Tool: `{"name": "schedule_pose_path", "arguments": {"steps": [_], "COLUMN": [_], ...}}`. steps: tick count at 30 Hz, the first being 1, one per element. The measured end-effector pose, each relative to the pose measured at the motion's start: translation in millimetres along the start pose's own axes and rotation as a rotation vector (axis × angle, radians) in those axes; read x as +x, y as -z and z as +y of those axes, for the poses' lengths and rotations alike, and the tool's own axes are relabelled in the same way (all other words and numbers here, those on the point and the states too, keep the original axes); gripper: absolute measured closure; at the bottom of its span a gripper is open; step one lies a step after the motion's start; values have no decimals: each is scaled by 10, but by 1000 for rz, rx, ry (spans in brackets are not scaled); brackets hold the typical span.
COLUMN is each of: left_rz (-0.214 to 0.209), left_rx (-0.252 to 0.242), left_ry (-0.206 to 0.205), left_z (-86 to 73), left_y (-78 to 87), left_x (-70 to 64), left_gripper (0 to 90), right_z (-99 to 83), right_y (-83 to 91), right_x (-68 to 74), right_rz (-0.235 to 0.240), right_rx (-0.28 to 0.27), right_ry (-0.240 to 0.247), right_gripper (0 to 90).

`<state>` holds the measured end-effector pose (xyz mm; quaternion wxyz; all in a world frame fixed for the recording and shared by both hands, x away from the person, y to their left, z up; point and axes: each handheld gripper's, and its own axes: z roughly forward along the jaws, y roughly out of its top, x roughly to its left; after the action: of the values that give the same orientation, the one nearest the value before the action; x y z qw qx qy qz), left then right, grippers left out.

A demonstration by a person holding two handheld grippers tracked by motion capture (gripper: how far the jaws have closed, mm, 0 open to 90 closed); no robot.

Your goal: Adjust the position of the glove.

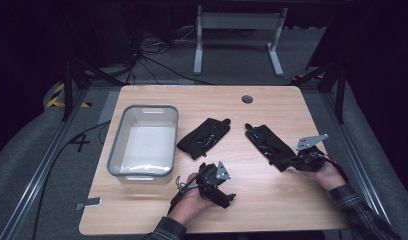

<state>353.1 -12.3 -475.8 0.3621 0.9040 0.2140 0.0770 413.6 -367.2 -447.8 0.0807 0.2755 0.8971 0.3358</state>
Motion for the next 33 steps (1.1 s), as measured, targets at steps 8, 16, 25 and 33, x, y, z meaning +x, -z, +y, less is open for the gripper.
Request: {"name": "schedule_pose_path", "arguments": {"steps": [8,16,25,33], "left_rz": [-2,-3,-4,-4], "left_rx": [1,0,0,-1], "left_ry": [-3,-3,-3,-4], "left_z": [0,0,0,1], "left_y": [1,0,0,-1], "left_x": [2,3,3,4], "left_gripper": [2,3,3,2], "right_z": [-109,-180,-249,-287], "right_y": [75,121,160,168], "right_x": [197,381,573,714], "right_rz": [33,68,100,137], "right_rx": [3,7,7,3], "right_ry": [14,36,60,78], "right_gripper": [897,897,897,897]}}
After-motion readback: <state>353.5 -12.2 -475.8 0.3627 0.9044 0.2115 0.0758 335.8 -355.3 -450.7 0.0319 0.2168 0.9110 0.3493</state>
